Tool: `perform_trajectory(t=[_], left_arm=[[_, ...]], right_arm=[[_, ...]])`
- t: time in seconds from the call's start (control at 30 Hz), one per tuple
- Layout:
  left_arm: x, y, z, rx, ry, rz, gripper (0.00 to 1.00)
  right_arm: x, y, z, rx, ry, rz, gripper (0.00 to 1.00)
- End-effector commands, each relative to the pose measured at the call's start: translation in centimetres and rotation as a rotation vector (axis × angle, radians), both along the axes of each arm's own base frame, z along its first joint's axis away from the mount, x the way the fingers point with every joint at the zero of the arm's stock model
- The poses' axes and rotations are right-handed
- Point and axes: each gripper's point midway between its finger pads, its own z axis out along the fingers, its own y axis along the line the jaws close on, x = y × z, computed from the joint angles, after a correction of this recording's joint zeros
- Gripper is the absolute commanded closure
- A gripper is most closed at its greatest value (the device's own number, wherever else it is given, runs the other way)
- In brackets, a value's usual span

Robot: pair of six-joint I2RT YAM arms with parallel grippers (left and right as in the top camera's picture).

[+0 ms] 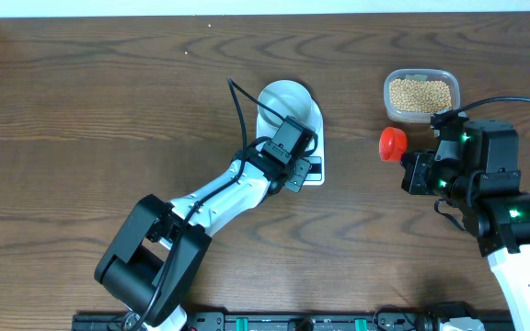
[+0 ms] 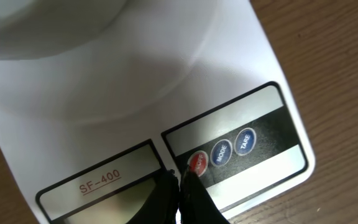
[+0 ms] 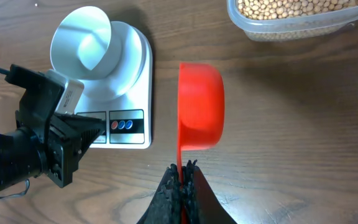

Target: Scoop item into bowl and weigh 50g on scale

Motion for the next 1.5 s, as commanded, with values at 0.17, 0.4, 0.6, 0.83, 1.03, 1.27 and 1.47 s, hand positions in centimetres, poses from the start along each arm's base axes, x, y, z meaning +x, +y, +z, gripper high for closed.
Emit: perform_trajectory(t=[0.17, 0.4, 0.6, 0.83, 1.03, 1.27, 1.47], left_arm=[[0.6, 0.2, -0.5, 0.011, -0.029, -0.002, 0.93], [0.8, 0.1, -0.9, 0.015, -0.030, -0.003, 0.93], [0.5, 0.2, -2.2, 0.032, -0.003, -0.006, 0.93], [0.0, 0.1, -3.2, 0.030, 0.029, -0.016, 0.93], [-0.1, 0.2, -3.4, 0.037, 0.039, -0.016, 0.93], [-0.7, -0.2, -3.6, 0.015, 0.066, -0.034, 0.93], [-0.8, -0.2, -3.6, 0.014, 0.069, -0.035, 0.93]], right_arm=[[0.0, 0.0, 0.7, -0.003, -0.012, 0.011, 0.99], [-0.1, 0.0, 0.6, -0.003, -0.008, 0.011, 0.99], [-0.1, 0.0, 0.6, -0.003, -0.008, 0.011, 0.99], [-0.1, 0.0, 0.6, -0.003, -0.008, 0.011, 0.99], [-0.1, 0.0, 0.6, -0.003, -0.008, 0.011, 0.99], [-0.1, 0.0, 0.6, -0.003, -0.008, 0.011, 0.99], [-0.1, 0.0, 0.5, -0.003, -0.004, 0.011, 0.99]])
